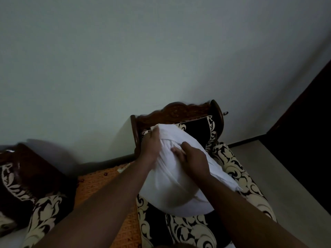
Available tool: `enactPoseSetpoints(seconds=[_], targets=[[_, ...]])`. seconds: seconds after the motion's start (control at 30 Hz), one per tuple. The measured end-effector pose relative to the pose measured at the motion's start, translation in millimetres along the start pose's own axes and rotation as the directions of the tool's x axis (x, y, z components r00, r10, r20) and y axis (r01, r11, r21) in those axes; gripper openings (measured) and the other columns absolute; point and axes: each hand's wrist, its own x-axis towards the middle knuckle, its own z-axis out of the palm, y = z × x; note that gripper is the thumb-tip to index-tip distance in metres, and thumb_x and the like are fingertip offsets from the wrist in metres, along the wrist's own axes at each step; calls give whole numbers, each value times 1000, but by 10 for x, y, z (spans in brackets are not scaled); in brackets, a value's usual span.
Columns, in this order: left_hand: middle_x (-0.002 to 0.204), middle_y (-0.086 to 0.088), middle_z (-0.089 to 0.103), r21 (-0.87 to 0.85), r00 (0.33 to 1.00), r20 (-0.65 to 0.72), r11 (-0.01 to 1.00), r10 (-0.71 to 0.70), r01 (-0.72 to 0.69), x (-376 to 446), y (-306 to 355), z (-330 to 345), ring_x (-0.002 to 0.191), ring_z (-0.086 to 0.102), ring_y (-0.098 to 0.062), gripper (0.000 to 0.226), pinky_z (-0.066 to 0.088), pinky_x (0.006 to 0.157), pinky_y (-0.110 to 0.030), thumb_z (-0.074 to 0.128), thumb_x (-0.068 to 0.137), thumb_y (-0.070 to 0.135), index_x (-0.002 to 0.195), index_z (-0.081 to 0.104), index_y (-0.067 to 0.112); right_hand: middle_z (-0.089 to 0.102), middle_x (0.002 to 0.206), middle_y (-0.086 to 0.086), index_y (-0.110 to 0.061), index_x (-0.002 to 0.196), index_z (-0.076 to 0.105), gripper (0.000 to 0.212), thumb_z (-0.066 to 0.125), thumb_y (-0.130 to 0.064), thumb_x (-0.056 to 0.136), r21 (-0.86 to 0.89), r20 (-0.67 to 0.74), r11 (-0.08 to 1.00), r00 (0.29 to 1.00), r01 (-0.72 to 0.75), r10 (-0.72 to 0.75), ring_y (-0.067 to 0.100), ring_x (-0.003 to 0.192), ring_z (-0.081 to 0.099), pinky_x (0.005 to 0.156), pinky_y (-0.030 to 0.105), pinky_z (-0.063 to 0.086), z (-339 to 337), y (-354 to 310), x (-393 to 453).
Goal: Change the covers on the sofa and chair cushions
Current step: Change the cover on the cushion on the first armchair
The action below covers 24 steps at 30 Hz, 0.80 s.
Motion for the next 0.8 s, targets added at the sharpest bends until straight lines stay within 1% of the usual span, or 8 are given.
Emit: enactPoseSetpoints(seconds=[0.07,0.17,0.3,0.4,0.5,0.6,0.7,0.8], targets=[[130,-13,65,72,999,-20,997,-33,35,105,-3,-106,117,61,-34,59,48,103,-50,42,96,59,128,66,16,48,58,-5,-26,75,39,46,41,-67,96,36,-19,999,1000,13,-12,15,58,53,55,34,33,-17,2,-30],[130,-22,64,82,989,-87,988,-122,129,273,-172,-269,115,62,-39,54,51,100,-47,48,101,46,130,64,4,44,56,-7,-28,73,36,43,40,-62,99,70,-58,997,998,34,-30,15,56,51,54,34,36,-124,-23,2],[112,-15,72,75,959,6,956,-284,283,329,-524,-380,98,67,-31,67,54,86,-40,43,97,67,116,71,10,45,57,-7,-27,73,37,40,45,-54,101,107,-164,994,986,34,-16,13,54,50,53,32,36,-353,0,123],[120,-15,69,181,970,-85,954,-226,238,358,-679,-506,107,65,-33,76,50,94,-42,26,96,75,120,71,19,48,60,-6,-20,72,42,41,49,-49,100,303,-226,953,972,7,65,9,56,49,54,34,41,-552,113,192],[130,-6,67,-10,973,103,978,-206,208,430,-795,-559,113,63,-28,66,50,98,-42,36,94,77,121,71,27,40,62,-8,-12,72,40,43,51,-40,102,455,-275,890,953,16,124,5,58,40,54,31,35,-689,184,221],[126,0,69,-92,971,101,970,-215,224,419,-665,-495,113,63,-28,71,51,100,-50,41,84,83,126,68,33,42,65,-9,-15,75,42,38,49,-41,102,497,-297,868,941,9,161,8,61,43,57,35,38,-718,190,216],[125,-1,62,-91,980,-89,981,-180,172,378,-488,-358,116,58,-31,59,49,102,-50,45,96,62,135,61,21,60,94,-2,-25,101,51,40,42,-64,96,483,-210,872,955,-84,209,15,85,59,72,42,52,-683,259,229],[134,-11,60,-114,968,-164,979,-187,170,366,-437,-255,119,56,-35,56,47,104,-52,48,99,54,139,58,16,54,127,-4,-28,131,44,70,54,-77,82,405,-116,898,965,-171,236,16,115,55,93,37,46,-635,310,232]])
